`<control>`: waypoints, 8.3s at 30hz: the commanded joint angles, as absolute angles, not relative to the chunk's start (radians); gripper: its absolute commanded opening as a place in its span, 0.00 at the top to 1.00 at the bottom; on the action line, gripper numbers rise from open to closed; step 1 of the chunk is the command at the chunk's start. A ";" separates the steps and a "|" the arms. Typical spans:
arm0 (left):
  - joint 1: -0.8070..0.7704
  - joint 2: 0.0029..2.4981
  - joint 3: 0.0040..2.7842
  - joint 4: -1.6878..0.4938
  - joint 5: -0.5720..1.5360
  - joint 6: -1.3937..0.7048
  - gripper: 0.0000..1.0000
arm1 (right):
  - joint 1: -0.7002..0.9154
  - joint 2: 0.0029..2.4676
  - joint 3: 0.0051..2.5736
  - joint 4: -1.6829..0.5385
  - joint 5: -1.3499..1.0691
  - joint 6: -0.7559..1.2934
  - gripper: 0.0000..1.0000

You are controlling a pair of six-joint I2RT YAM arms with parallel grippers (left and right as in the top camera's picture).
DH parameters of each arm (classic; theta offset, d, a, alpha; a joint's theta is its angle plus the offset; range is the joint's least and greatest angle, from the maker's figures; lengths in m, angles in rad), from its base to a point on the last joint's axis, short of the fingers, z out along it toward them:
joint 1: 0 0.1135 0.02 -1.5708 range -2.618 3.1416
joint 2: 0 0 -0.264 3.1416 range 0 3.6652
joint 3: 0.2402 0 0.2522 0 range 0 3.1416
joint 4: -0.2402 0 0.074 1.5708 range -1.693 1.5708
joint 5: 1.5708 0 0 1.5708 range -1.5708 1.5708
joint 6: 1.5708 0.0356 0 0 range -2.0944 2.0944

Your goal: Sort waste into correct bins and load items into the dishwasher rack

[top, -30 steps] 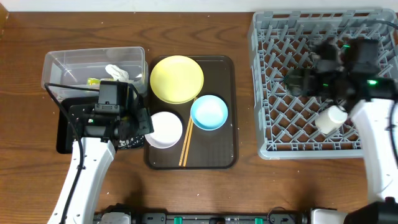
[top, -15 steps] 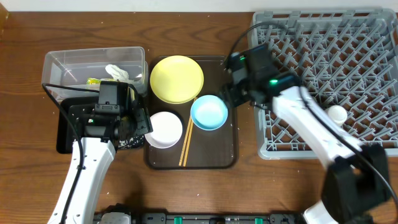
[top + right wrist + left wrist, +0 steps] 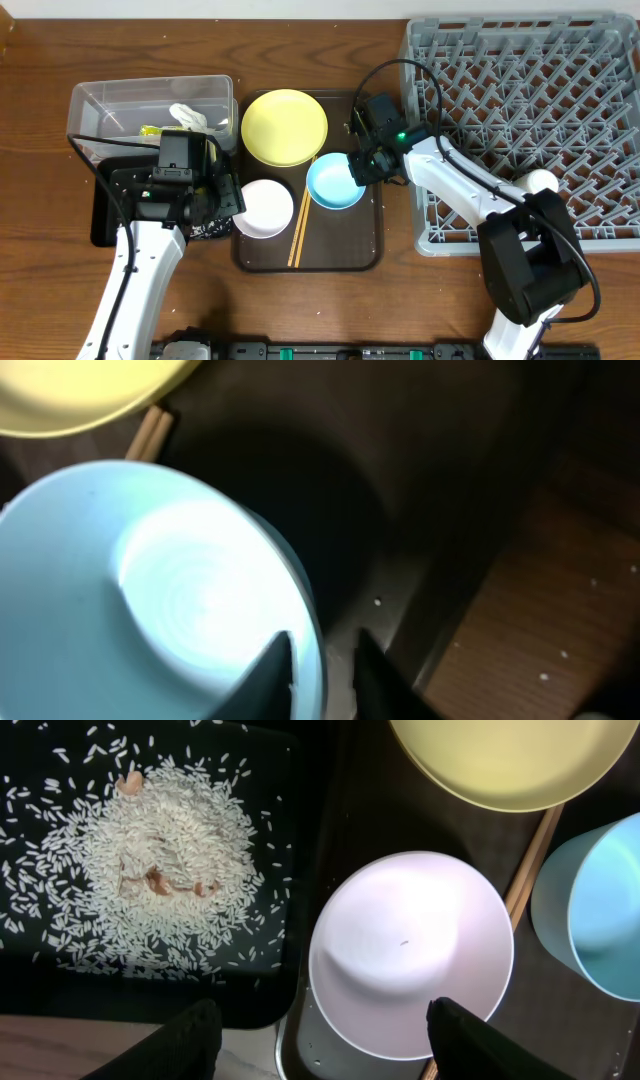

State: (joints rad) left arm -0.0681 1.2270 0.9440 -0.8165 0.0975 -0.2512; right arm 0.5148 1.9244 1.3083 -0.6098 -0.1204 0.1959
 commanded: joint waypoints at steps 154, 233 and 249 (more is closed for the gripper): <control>-0.066 1.229 0.950 -0.836 0.097 -0.264 0.31 | 0.427 1.958 1.567 -0.541 -0.002 -0.015 0.62; -0.066 1.229 0.950 -0.841 0.096 -0.263 0.30 | -0.130 1.956 1.569 -0.493 -0.287 0.691 0.41; -0.066 1.229 0.950 -0.841 0.096 -0.264 0.31 | -0.111 2.014 1.569 -0.434 -0.275 0.702 0.83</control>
